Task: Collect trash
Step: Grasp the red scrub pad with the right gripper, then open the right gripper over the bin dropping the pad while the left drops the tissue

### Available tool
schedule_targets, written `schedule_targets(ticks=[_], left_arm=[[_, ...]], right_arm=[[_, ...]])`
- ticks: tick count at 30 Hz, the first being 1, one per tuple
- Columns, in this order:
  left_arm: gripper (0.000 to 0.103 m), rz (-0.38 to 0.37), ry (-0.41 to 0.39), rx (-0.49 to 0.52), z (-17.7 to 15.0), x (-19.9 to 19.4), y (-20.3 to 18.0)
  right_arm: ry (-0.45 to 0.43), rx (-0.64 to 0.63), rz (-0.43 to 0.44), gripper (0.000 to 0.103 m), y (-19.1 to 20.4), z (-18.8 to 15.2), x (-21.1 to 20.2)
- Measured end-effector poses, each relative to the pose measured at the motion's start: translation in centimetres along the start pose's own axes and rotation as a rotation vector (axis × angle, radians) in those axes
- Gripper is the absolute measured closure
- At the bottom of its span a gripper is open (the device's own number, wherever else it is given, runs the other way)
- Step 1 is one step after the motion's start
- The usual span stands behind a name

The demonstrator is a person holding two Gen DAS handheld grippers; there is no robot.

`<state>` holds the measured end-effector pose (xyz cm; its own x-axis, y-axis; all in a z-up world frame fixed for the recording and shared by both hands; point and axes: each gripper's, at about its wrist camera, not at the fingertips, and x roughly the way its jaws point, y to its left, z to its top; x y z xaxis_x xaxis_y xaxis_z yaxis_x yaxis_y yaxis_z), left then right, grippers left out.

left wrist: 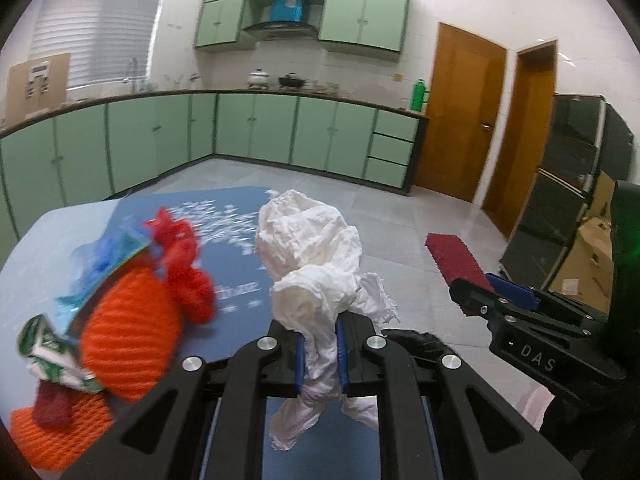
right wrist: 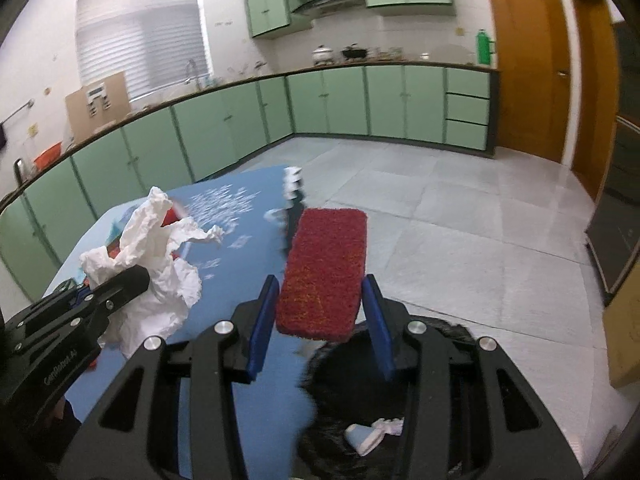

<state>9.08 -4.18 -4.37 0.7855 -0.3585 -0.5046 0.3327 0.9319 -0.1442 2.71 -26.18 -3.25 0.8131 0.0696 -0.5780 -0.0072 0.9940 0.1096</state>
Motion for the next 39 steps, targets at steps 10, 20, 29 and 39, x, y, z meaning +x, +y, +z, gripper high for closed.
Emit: schedule_targets(ticks=[10,20,29,39], left_arm=[[0.091,-0.129,0.029,0.071,0.0,2.9,-6.6],[0.091,-0.206,0.073,0.106,-0.4,6.7,-11.2],[0.091,-0.228,0.128,0.121,-1.1,10.4,-13.2],[0.085,-0.247,0.202,0.117,-1.7,13.3,-13.4]], right_arm=[[-0.017,0.080,-0.129,0.062,-7.3,-1.5,-2.0],[0.021,0.133,-0.191,0.062,-11.5,-4.4,-1.5],[0.085,0.177,-0.218,0.062,-14.2,-6.3,1.0],[0.170,0.201,-0.226,0.060,-15.2,-8.1,4.0]])
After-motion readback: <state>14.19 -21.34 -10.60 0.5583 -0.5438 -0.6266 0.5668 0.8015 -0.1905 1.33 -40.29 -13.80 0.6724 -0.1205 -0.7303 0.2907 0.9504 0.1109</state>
